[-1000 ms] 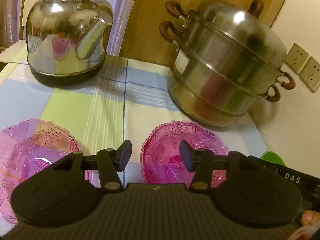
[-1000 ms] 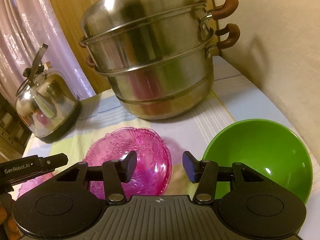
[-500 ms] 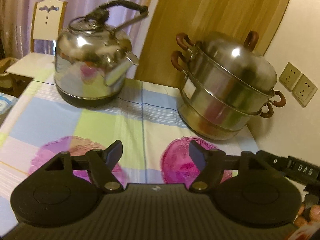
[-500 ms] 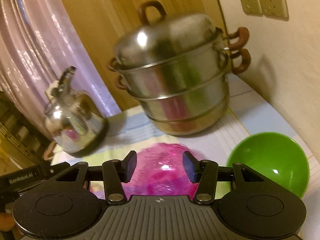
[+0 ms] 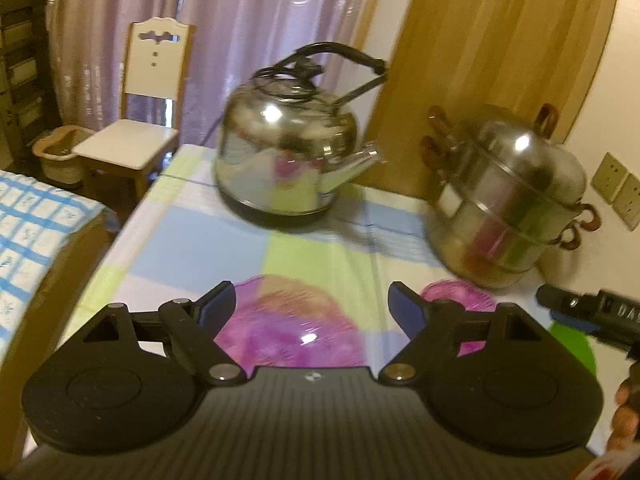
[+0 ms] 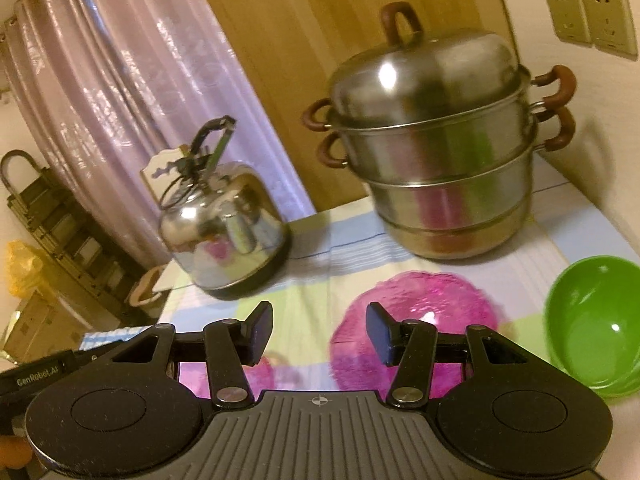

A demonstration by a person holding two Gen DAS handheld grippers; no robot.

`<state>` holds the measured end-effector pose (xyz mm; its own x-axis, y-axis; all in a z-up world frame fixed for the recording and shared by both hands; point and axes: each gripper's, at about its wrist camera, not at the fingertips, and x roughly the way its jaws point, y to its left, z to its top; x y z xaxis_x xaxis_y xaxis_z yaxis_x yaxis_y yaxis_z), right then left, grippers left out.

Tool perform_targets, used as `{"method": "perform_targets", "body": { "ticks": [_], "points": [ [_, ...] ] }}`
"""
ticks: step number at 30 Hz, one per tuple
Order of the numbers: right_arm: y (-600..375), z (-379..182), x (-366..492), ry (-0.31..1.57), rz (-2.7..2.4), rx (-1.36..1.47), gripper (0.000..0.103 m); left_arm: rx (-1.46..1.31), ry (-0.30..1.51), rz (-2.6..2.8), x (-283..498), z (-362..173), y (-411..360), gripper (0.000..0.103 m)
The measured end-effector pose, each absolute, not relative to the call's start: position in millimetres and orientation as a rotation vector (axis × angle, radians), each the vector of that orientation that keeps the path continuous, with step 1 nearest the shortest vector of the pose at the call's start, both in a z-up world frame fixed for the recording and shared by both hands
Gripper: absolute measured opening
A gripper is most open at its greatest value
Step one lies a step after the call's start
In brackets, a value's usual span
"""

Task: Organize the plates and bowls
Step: 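Move both open tools back toward the remaining pink glass dishes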

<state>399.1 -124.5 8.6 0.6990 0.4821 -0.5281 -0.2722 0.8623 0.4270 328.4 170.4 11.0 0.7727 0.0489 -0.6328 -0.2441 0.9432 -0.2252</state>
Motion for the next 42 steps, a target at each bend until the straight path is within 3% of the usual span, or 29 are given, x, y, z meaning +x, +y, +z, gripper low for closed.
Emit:
{"method": "perform_targets", "body": {
  "ticks": [16,42],
  "points": [
    [-35,-23,353,0.82,0.582,0.088,0.055,-0.245,0.83,0.212,275,-22,195,0.083],
    [-30,-60,322,0.938,0.579,-0.057,0.055,-0.206,0.861,0.204,241,-30,188,0.083]
  ]
}}
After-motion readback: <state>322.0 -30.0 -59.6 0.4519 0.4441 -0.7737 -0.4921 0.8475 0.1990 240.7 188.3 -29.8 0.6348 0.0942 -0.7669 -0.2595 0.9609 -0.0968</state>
